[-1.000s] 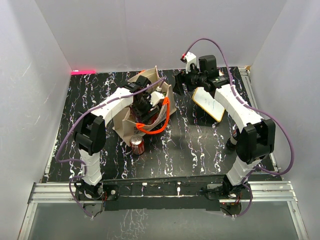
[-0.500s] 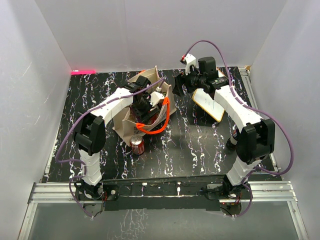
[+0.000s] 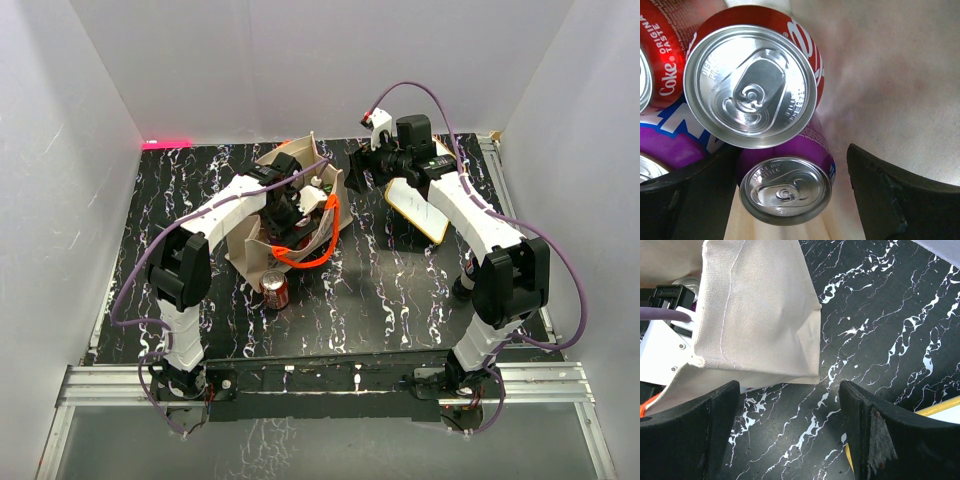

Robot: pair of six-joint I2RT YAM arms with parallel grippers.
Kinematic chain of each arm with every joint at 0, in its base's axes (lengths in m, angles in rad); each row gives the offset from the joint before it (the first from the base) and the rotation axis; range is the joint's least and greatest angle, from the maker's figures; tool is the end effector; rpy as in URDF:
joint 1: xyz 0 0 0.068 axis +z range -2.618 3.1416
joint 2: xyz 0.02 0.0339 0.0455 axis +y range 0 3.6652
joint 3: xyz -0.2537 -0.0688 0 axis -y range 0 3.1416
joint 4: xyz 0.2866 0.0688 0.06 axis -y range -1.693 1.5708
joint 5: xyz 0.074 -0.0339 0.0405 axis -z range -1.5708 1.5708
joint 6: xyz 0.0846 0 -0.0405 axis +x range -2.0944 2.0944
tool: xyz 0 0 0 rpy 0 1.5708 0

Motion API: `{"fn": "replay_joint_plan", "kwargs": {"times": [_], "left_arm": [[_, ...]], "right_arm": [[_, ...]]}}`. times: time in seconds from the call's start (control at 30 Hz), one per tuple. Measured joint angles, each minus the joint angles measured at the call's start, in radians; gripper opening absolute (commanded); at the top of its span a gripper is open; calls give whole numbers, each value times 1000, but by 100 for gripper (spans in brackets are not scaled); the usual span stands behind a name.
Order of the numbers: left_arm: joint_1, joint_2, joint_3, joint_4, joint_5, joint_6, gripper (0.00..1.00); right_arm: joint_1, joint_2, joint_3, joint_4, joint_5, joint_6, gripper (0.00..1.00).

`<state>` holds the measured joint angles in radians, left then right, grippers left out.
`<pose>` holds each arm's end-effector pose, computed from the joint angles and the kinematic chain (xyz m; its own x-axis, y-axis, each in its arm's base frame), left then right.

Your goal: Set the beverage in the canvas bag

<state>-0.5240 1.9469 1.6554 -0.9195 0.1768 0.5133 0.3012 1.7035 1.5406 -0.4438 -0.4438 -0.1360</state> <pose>0.3911 -0.2432 0.1774 -0.4378 0.8113 -0.3875 0.8737 0.4855 0.0295 0.4377 0.1740 0.2919 -0.4575 -0.2703 -0.8471 -0.6730 0.7279 0.1312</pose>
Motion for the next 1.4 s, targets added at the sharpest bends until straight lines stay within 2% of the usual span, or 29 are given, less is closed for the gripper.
{"fn": "replay_joint_plan", "kwargs": {"times": [0.1,0.2,0.5,0.6,1.03,1.4], "left_arm": [[-2,0,5,-8,-3,-1,78],[-1,0,11,-19,-6,-4,69],[26,-11,20,-50,5,-3,21],[34,-11,36,-63,28,-13,1],[63,-11,163,-180,70,-21,0],[122,-11,208,-294,8,-11,0]], "right_arm": [[0,-1,0,2,0,4,83],[1,-1,0,8,0,7,83],[1,-3,-29,30,-6,8,83],[1,-3,-33,33,-8,11,83],[1,-12,-60,76,-11,13,83],[1,-18,-65,113,-27,26,83]]}}
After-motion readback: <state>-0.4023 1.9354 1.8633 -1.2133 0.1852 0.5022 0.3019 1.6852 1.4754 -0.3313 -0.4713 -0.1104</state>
